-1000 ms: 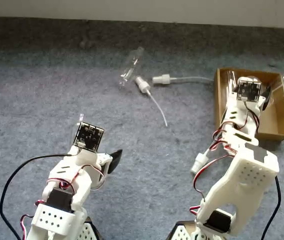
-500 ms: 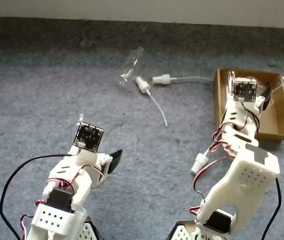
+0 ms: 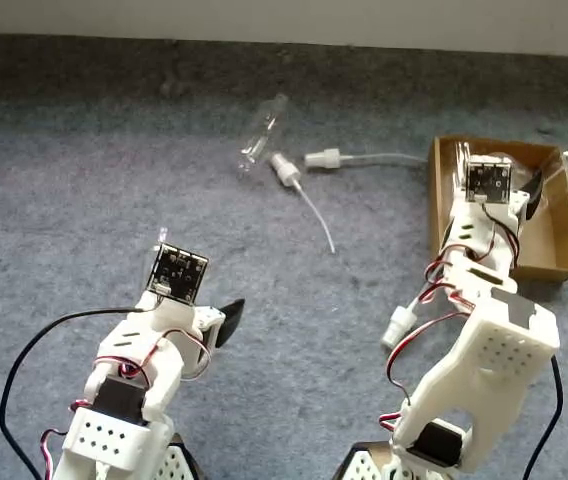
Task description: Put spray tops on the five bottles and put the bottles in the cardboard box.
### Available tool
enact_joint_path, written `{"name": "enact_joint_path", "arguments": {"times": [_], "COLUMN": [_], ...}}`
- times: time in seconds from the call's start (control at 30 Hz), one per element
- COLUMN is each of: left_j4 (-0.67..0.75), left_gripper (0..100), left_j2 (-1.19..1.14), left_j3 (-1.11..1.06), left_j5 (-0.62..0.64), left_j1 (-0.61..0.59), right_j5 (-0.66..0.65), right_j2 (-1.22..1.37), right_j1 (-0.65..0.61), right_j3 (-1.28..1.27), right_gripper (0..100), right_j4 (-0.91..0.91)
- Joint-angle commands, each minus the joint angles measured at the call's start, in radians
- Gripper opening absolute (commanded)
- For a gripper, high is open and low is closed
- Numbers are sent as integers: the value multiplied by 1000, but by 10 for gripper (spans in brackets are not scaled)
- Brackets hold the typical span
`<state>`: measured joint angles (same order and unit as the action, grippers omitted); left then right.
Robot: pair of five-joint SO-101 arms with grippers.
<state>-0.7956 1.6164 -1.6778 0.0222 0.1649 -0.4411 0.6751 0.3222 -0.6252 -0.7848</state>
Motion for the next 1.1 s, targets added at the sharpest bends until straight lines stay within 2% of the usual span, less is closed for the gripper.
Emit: {"name": "enact_joint_path", "arguments": {"times": [0.0, 0.37, 0.63, 0.87, 0.93, 1.0, 1.07], "left_j4": [25, 25, 25, 25, 25, 25, 25], "left_gripper": [248, 249, 249, 249, 249, 249, 249], "left_j2": [8, 8, 8, 8, 8, 8, 8], "left_j3": [-10, -10, -10, -10, -10, -10, -10], "left_j5": [-8, -8, -8, -8, -8, -8, -8], "left_j1": [1, 1, 1, 1, 1, 1, 1], "right_j5": [-34, -31, -31, -31, -31, -25, 40], "right_j2": [41, 15, -182, -326, -364, -407, -447], "right_j1": [35, 44, 42, 16, 7, 2, 2], "right_j3": [-159, -154, -206, -328, -355, -367, -341], "right_gripper": [267, 267, 195, 193, 193, 193, 193], "right_j4": [65, 61, 67, 71, 140, 285, 409]}}
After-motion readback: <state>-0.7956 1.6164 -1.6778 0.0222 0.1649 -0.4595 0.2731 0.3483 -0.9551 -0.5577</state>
